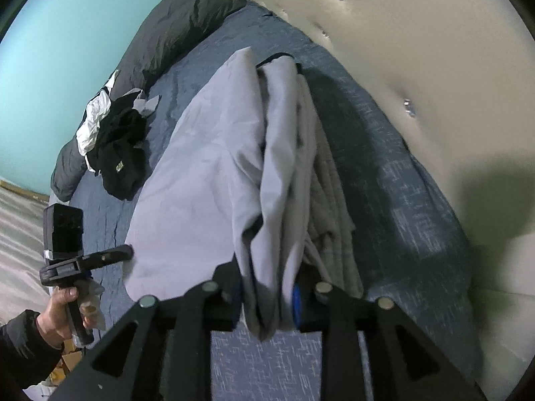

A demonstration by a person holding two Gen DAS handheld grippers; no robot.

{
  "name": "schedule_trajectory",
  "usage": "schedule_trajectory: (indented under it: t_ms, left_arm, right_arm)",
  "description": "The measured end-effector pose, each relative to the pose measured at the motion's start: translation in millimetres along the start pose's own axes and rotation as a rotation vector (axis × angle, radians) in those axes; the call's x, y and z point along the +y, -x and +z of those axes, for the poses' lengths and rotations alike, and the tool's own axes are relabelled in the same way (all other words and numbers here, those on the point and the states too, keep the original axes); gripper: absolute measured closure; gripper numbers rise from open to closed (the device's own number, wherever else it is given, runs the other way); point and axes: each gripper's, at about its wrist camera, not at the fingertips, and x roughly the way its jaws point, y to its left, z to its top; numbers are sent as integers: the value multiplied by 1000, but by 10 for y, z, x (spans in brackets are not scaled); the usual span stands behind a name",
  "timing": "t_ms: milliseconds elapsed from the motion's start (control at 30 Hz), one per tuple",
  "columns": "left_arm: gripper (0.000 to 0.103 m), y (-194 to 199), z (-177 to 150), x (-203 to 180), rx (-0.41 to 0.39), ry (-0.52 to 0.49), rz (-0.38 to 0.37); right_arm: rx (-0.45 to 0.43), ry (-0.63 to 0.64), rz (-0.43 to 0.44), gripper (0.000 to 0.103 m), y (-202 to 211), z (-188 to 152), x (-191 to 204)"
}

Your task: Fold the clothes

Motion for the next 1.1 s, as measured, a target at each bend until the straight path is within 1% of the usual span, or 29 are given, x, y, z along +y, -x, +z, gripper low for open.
schedule_trajectory:
  t_ms: [67, 167, 200, 267, 300, 367, 400, 433, 500, 567, 633, 667, 700, 733, 967, 1033, 1100]
  left_arm:
    - [55, 99, 26, -1, -30, -15, 23]
    - [55, 223, 67, -85, -76, -66, 56]
    - [55, 236, 82, -130, -84, -86, 65]
    - [59, 239, 101, -218, -92, -122, 79]
    - [63, 229, 103, -264, -96, -137, 82]
    - [65, 225, 72, -320, -89, -169, 85]
    - [67, 223, 44, -324, -81, -180, 87]
    - [68, 199, 30, -325, -70, -187, 90]
    - [70, 112, 17, -334, -45, -200, 97]
    - [70, 18, -14, -327, -26, -218, 119]
    - [71, -87, -57, -287, -4, -223, 134]
    - [72, -130, -71, -273, 3, -223, 138]
    - [73, -169, -81, -264, 7, -223, 142]
    - [73, -203, -90, -256, 11, -225, 146]
    - [73, -387, -136, -249, 45, -251, 175]
    - [73, -350, -118, -261, 40, -249, 176]
    - [73, -247, -90, -286, 16, -245, 178]
  right_arm:
    - [-27, -5, -31, 75, 100, -21, -39]
    - [-85, 5, -86, 75, 285, -28, -40]
    - [-118, 15, -112, 75, 369, -23, -14]
    - [-151, 51, -113, 75, 446, -2, 77]
    - [-168, 69, -113, 75, 485, 9, 123]
    - [-189, 108, -109, 80, 527, 22, 211]
    - [-187, 141, -101, 85, 505, 37, 305]
    - [-173, 143, -110, 89, 435, 37, 305]
    - [-146, 147, -128, 93, 295, 36, 305]
    - [-119, 152, -147, 95, 154, 35, 304]
    - [-91, 156, -165, 101, 14, 35, 303]
    - [-77, 158, -174, 101, -57, 35, 302]
    - [-75, 135, -174, 103, -107, 7, 227]
    - [-73, 112, -174, 103, -158, -21, 151]
    - [-66, 72, -174, 103, -293, -196, -31]
    - [-70, 63, -167, 103, -261, -176, -39]
    - [-89, 60, -157, 103, -181, -155, -24]
